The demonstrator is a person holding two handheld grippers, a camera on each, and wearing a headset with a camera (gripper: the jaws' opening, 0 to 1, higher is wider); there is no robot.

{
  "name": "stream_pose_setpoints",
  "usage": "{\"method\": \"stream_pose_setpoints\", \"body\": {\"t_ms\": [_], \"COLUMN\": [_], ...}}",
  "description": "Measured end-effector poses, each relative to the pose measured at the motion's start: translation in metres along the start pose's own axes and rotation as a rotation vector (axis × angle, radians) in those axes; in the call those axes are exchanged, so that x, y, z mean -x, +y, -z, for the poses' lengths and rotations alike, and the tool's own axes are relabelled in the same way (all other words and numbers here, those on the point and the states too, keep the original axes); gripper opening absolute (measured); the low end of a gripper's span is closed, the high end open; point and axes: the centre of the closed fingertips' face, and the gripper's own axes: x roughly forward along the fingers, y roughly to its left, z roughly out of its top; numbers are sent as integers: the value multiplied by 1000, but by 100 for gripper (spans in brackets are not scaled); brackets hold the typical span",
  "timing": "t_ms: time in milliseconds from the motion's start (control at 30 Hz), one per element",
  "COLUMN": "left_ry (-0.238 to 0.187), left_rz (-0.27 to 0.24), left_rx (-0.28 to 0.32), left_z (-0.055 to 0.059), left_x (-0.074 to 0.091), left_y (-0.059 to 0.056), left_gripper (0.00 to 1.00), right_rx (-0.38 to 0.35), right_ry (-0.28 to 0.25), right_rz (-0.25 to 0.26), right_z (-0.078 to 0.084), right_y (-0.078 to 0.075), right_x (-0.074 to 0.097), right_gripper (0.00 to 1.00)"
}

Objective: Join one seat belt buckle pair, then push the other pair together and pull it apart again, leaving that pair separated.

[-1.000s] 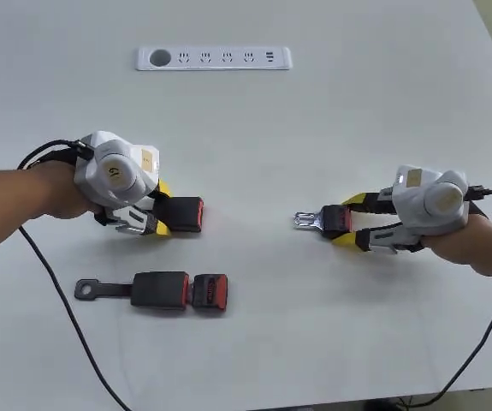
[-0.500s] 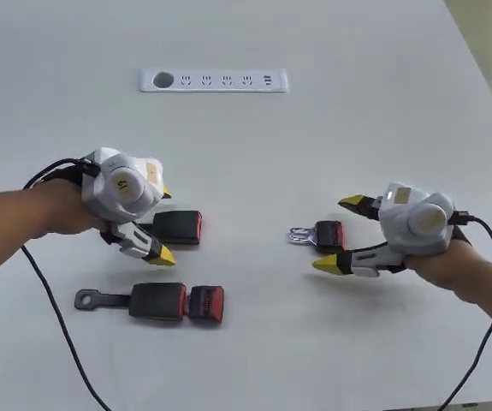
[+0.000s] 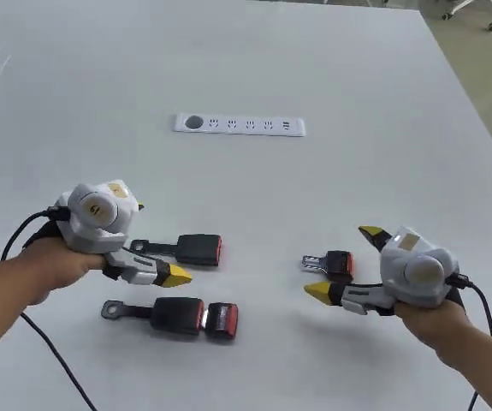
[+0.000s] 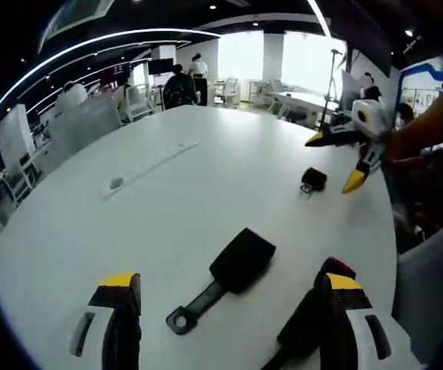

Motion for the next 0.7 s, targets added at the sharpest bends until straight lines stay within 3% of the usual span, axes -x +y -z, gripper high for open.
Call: {"method": "stream_pose_setpoints", "body": {"t_ms": [100,200,333,400,500,633,700], "left_ry": [-29,-94,-108,-156,-167,-169,-178], "left_rz": [-25,-55,-65,-62,-63,-22,-10], "left_rx": [12,43,12,23,8,-30,-22], "left_z": [1,-4,1,-1,3,14,18], "left_x": [17,37,58,68,79,89,94], "left_y": [-4,-8,-14,-16,-18,-29,-33], "left_gripper": [100,100,100,100,100,100,100], "right_rx": [-1,2,2,-9,-5,-13,-15], "right_ry": [-28,-51,-73,-89,-97,-97,-92], "right_rz": [12,15,27,30,54,78,84], "right_z": [-9,-19,-30,-37,-41,-39,-36], "right_y": [9,22,40,48,55,70,77], "right_x": [3,7,16,21,29,40,43], "right_gripper": [95,95,96,98,99,100,100]}}
